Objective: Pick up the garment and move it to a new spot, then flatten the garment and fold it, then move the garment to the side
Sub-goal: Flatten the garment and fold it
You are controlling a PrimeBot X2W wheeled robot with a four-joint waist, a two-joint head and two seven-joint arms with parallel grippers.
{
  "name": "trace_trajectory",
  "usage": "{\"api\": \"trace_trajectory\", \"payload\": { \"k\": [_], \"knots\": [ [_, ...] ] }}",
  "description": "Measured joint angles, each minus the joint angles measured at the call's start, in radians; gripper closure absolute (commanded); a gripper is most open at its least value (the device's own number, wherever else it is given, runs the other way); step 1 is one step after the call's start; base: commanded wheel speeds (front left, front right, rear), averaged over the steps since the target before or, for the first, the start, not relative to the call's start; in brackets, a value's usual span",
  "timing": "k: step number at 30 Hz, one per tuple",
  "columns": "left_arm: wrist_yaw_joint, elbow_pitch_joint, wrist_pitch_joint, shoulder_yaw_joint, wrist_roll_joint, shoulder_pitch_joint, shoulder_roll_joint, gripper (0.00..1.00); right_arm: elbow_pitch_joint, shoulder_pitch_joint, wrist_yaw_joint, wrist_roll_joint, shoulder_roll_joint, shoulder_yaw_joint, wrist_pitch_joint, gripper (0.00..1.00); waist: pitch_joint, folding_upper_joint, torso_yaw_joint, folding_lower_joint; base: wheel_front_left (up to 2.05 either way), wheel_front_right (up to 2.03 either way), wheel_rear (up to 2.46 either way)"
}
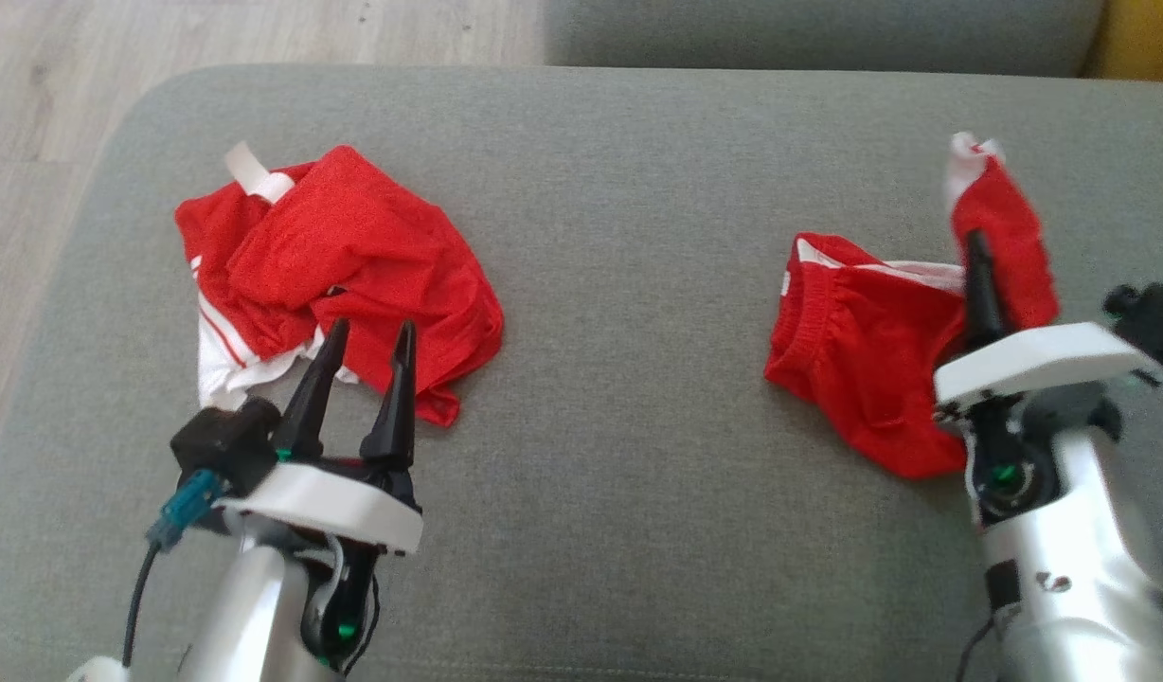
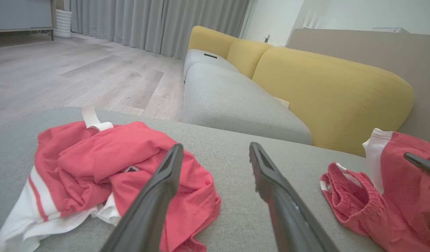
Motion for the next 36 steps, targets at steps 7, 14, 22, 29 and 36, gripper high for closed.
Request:
{"api": "trace_trajectory", "payload": {
  "k": [7, 14, 22, 29, 36],
  "knots": [
    [0.0, 0.001, 0.0, 0.003, 0.0, 0.032, 0.0, 0.0, 0.0, 0.021, 0.0, 0.049, 0.0, 0.132, -0.025, 1.0, -0.007, 0.0, 0.029, 0.0, 0.0, 0.0, 0.0],
    [0.0, 0.001, 0.0, 0.003, -0.001, 0.033, 0.0, 0.0, 0.093, 0.021, 0.0, 0.062, -0.001, 0.253, -0.03, 0.0, 0.004, 0.0, 0.055, 0.0001, 0.0, 0.0, 0.0],
    [0.0, 0.001, 0.0, 0.004, -0.001, 0.033, 0.0, 0.0, 0.192, 0.014, 0.0, 0.074, -0.002, 0.405, -0.043, 0.0, 0.012, 0.0, 0.058, 0.0001, 0.0, 0.0, 0.0],
    [0.001, 0.002, 0.0, 0.006, -0.006, 0.033, 0.0, 0.0, 0.268, 0.002, 0.0, 0.115, -0.003, 0.535, -0.042, 0.0, 0.01, 0.0, 0.037, 0.0001, 0.0, 0.0, 0.0],
    [0.001, 0.002, 0.0, 0.012, -0.009, 0.033, 0.0, 0.0, 0.267, -0.027, 0.0, 0.165, -0.003, 0.621, -0.065, 0.0, 0.003, 0.0, -0.002, 0.0001, 0.0, 0.0, 0.0]
  ]
}}
